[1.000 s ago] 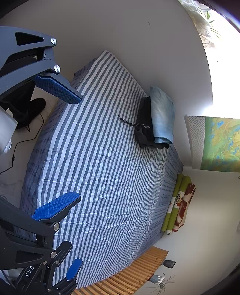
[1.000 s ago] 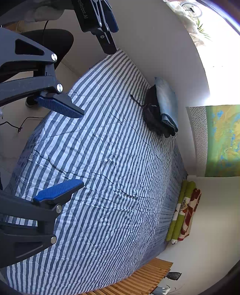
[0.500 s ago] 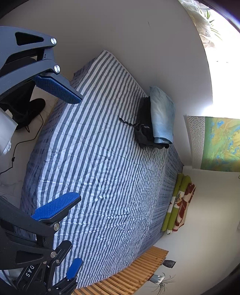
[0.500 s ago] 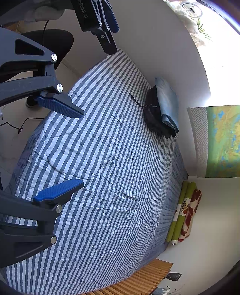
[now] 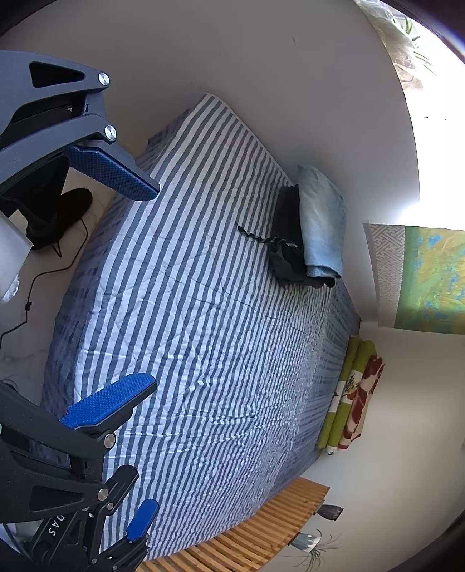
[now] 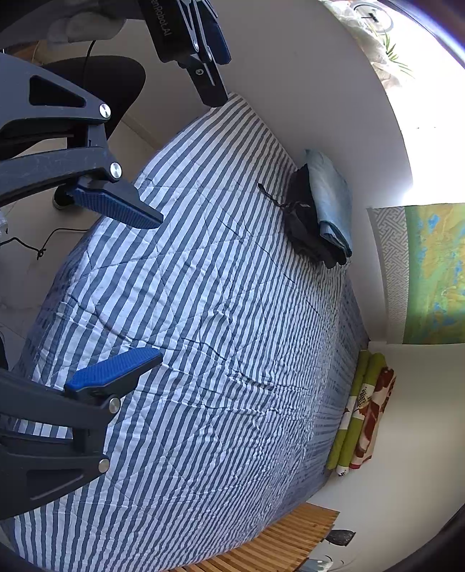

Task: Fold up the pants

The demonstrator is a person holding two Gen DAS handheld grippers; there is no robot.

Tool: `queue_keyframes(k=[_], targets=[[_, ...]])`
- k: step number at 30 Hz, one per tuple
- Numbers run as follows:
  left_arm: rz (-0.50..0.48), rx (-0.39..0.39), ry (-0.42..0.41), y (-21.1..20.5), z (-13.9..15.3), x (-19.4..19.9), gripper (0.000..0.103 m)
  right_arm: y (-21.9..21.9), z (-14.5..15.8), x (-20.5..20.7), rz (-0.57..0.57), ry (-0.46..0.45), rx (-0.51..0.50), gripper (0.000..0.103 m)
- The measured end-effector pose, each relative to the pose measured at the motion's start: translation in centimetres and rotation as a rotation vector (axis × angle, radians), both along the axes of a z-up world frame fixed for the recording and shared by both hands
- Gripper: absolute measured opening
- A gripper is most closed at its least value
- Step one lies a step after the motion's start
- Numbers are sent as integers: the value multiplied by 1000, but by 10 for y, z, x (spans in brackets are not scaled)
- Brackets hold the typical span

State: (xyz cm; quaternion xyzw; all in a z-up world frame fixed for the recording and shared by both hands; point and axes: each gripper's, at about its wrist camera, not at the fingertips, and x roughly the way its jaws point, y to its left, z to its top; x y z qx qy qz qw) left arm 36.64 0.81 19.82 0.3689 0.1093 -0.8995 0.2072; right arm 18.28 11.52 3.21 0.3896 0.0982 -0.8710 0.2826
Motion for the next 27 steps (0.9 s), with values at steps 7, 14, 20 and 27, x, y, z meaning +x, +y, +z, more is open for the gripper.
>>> queue_keyframes(k=[7,14,20,27], targets=[[-1,9,-9,-1,-6,-5,100,0,-4,0,-3,-12,4,65],[7,-4,-12,2,-9,-9,100,3,-9,-3,-11,-32,5,65],[8,-9,-17,7,-12,-12,101,4,-11,-5,-16,-40,5,65],[11,0,-28,8,-15,-18,101,5,-15,-8,-19,-51,7,65]])
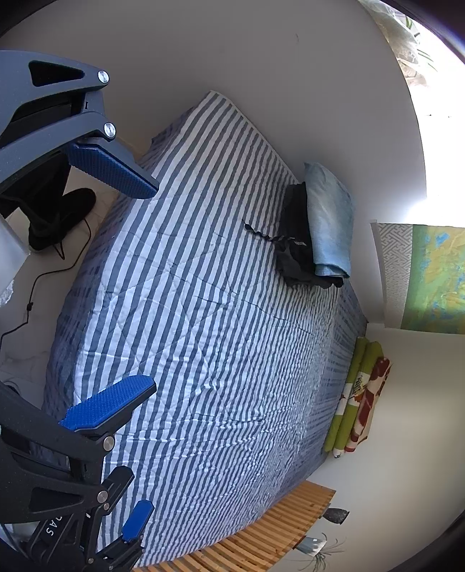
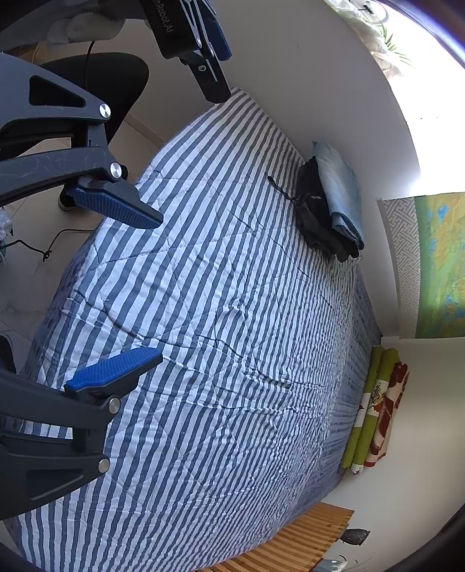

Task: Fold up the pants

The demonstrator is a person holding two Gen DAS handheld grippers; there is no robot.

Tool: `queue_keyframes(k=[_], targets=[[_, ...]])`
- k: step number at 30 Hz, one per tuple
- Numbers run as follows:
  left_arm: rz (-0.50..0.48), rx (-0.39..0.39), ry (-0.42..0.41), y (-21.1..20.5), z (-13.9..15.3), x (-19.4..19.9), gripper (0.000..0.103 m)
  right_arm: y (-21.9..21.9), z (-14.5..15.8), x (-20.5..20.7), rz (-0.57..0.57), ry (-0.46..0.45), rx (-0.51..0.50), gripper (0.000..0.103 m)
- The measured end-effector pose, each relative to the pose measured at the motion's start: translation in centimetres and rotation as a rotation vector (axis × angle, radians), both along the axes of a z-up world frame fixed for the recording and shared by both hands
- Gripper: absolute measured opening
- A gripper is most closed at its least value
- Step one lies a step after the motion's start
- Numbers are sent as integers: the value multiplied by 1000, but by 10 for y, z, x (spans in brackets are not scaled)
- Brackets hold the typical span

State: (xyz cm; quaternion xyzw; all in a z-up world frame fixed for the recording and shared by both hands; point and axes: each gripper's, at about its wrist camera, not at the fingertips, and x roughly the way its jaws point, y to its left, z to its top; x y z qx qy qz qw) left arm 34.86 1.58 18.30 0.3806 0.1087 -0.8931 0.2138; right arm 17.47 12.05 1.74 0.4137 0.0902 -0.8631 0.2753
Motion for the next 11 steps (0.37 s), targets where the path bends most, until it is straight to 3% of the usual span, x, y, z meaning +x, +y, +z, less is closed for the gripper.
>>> queue_keyframes(k=[11], targets=[[-11,5,-17,-1,-7,-14,101,1,-4,-8,-5,-15,-3,65]])
